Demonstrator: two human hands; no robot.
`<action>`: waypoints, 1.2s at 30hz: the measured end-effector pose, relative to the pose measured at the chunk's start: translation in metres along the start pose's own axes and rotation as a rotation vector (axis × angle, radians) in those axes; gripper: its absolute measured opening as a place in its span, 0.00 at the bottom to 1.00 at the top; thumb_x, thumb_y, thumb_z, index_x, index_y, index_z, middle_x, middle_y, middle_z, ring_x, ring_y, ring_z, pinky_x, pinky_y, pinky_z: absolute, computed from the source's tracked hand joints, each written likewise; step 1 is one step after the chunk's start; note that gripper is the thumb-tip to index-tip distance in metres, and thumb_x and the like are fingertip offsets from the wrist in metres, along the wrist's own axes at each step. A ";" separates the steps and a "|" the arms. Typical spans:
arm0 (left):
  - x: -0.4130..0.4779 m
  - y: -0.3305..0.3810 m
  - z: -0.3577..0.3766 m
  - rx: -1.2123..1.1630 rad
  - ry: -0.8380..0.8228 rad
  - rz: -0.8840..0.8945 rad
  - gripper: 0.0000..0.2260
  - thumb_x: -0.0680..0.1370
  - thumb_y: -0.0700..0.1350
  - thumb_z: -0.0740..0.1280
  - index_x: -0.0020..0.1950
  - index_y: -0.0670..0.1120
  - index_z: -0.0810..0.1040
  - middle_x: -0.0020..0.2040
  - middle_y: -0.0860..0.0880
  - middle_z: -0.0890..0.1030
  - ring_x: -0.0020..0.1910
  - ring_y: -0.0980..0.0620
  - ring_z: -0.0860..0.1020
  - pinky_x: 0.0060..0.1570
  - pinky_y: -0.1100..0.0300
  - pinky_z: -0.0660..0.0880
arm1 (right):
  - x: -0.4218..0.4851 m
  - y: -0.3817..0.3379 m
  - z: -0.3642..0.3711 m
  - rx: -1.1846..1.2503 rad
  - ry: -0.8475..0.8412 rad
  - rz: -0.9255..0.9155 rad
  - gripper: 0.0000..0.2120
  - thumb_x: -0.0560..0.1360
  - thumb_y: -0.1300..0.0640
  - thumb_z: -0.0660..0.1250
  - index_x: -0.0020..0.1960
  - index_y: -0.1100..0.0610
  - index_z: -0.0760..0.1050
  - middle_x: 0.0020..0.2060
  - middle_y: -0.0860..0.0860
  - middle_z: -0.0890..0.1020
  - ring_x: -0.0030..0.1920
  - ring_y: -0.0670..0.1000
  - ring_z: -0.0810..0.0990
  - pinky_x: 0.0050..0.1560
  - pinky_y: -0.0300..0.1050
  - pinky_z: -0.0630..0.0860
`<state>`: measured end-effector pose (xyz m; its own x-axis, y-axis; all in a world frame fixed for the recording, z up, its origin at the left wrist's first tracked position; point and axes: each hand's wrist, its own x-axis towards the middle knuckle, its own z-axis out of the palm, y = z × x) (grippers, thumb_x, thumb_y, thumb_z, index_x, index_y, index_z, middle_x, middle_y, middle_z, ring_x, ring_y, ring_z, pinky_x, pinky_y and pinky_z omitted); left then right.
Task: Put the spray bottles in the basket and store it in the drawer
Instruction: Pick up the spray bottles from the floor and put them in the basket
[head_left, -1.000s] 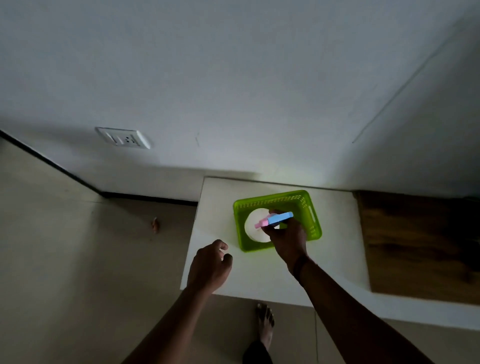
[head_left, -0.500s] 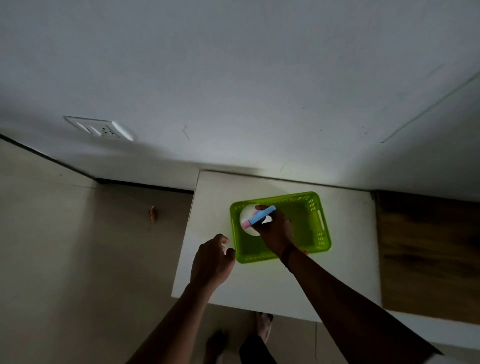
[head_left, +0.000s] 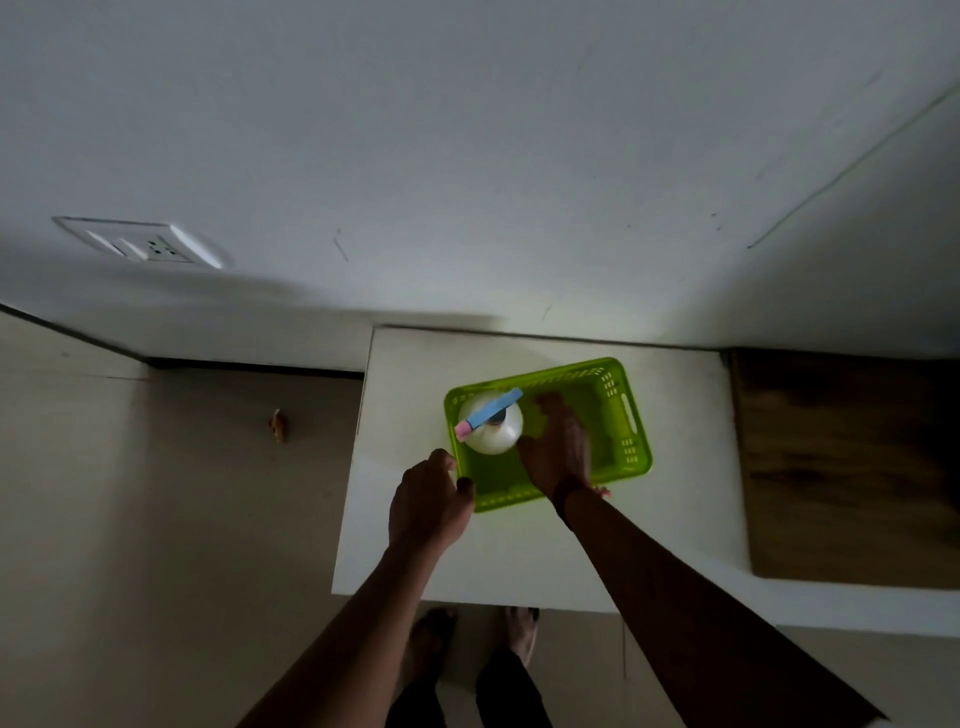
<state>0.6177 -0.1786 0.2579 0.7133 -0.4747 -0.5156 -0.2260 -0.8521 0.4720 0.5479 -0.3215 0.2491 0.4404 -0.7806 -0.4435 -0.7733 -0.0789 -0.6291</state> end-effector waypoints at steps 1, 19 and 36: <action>0.001 -0.002 0.002 -0.007 0.003 -0.017 0.16 0.76 0.51 0.67 0.61 0.45 0.75 0.54 0.45 0.84 0.54 0.46 0.81 0.45 0.57 0.73 | -0.002 0.006 -0.009 -0.083 0.098 0.032 0.23 0.68 0.64 0.69 0.62 0.55 0.73 0.59 0.55 0.79 0.58 0.58 0.78 0.51 0.48 0.75; 0.012 -0.032 0.013 0.077 0.022 0.000 0.17 0.77 0.39 0.63 0.66 0.44 0.75 0.56 0.40 0.83 0.55 0.40 0.80 0.51 0.52 0.74 | -0.024 0.119 -0.056 -0.340 0.040 0.188 0.08 0.73 0.62 0.67 0.50 0.64 0.80 0.50 0.64 0.83 0.50 0.64 0.81 0.45 0.51 0.77; -0.010 -0.056 -0.003 0.067 -0.072 0.059 0.23 0.77 0.53 0.67 0.69 0.45 0.70 0.53 0.44 0.83 0.58 0.43 0.79 0.56 0.51 0.74 | -0.081 0.101 -0.074 -0.332 0.067 0.086 0.24 0.75 0.51 0.66 0.69 0.56 0.67 0.62 0.57 0.78 0.61 0.59 0.76 0.55 0.51 0.75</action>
<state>0.6249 -0.1251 0.2388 0.6485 -0.5369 -0.5396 -0.3116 -0.8340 0.4553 0.4002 -0.3119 0.2688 0.3449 -0.8312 -0.4360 -0.9173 -0.2000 -0.3443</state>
